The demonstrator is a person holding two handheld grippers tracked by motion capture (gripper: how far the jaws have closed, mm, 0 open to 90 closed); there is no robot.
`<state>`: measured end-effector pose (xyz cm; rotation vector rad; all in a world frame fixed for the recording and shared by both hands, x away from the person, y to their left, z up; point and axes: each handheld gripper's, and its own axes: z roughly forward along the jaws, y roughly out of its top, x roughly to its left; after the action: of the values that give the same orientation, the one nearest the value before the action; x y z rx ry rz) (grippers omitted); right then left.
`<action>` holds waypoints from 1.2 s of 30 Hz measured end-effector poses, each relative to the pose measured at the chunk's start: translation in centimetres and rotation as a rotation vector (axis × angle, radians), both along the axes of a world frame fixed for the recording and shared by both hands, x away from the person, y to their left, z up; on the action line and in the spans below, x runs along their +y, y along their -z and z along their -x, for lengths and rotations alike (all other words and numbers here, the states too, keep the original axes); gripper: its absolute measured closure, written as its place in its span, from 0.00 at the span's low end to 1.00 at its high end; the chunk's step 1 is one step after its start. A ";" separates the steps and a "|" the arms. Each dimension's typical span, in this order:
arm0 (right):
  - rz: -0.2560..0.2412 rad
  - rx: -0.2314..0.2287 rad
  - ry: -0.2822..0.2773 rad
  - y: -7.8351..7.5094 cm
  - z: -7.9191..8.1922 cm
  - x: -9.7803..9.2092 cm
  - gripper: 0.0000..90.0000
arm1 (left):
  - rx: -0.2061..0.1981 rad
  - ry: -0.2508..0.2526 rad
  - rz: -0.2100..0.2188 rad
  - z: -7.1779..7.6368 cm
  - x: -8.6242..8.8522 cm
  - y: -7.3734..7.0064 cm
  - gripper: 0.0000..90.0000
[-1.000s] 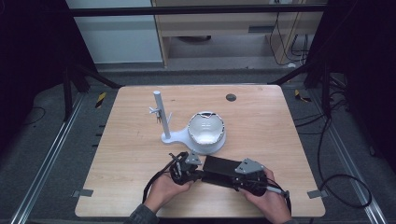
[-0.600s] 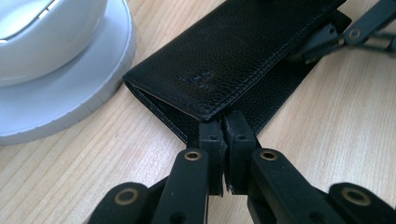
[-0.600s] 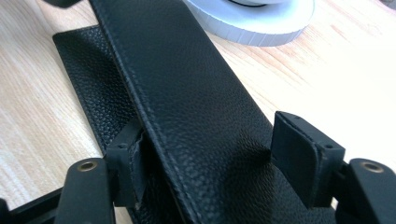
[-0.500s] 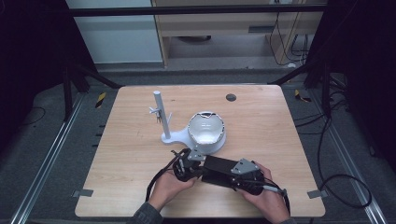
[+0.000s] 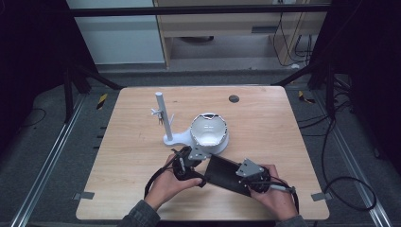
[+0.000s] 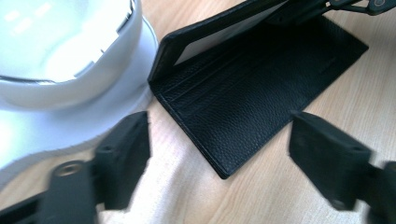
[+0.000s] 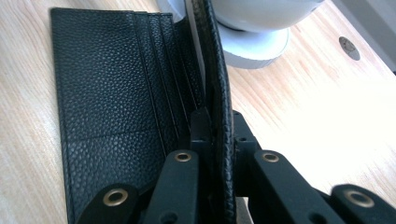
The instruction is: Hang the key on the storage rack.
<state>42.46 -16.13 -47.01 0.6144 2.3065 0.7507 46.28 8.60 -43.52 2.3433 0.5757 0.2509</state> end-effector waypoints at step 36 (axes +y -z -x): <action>-0.332 -0.073 -0.042 -2.6 1.5 -6.0 0.94 | -0.005 0.051 0.001 -1.6 -1.9 -1.4 0.14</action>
<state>40.94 -22.13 -44.46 0.6722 2.1498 1.1701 47.87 6.69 -42.10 2.3524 0.5129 0.2330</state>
